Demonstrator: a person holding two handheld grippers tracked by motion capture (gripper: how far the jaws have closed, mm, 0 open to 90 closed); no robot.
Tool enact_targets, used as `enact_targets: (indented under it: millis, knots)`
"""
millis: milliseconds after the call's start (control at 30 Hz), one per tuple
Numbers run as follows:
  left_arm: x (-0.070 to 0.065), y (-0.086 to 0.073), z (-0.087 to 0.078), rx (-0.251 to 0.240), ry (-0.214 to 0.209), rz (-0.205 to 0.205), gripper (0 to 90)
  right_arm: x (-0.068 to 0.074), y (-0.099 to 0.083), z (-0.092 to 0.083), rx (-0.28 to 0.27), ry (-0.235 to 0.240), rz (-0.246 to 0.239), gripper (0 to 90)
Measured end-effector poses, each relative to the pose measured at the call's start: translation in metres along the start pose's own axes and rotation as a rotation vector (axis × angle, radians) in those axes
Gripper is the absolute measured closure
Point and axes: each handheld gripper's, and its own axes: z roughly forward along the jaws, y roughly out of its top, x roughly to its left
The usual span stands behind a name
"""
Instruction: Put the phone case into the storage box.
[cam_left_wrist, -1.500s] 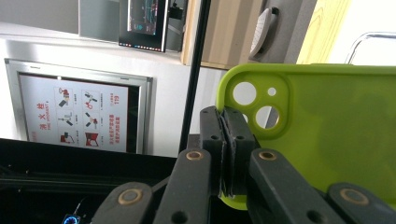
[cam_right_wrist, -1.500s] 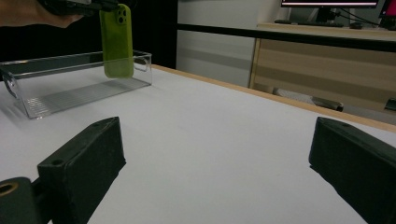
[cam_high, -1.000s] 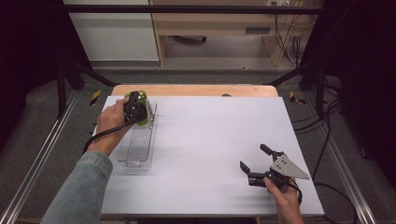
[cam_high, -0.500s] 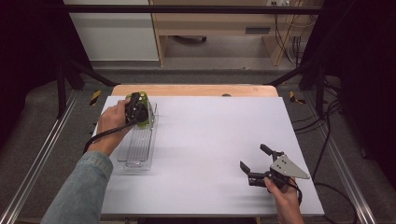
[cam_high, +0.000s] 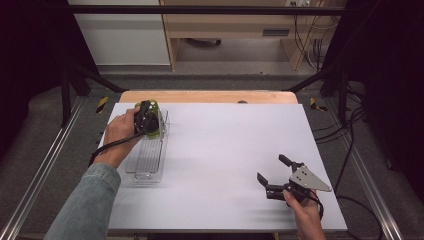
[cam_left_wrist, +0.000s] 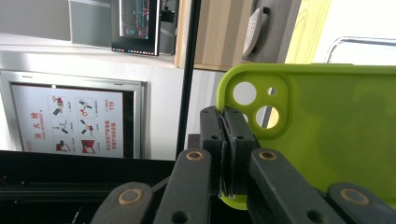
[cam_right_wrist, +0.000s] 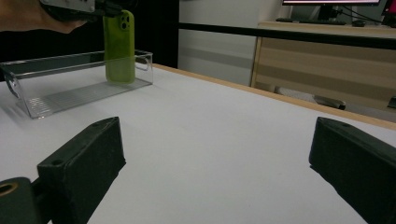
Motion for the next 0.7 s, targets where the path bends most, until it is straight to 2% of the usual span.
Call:
enact_targets:
  millis: [300,633,700]
  knots:
    - [-0.0012,0.0001,0.0017,-0.007,0.006,0.010,87.9,0.0002,-0.0001,0.0001,0.000,-0.001,-0.003,3.5]
    - [0.0010,-0.0016,0.0069,0.012,0.017,0.012,87.9,0.0002,-0.0002,0.0004,0.002,-0.003,-0.006,3.5]
    - [0.0028,-0.0025,0.0081,0.017,0.018,-0.001,87.9,0.0005,-0.0003,0.0005,0.003,-0.002,-0.006,3.5]
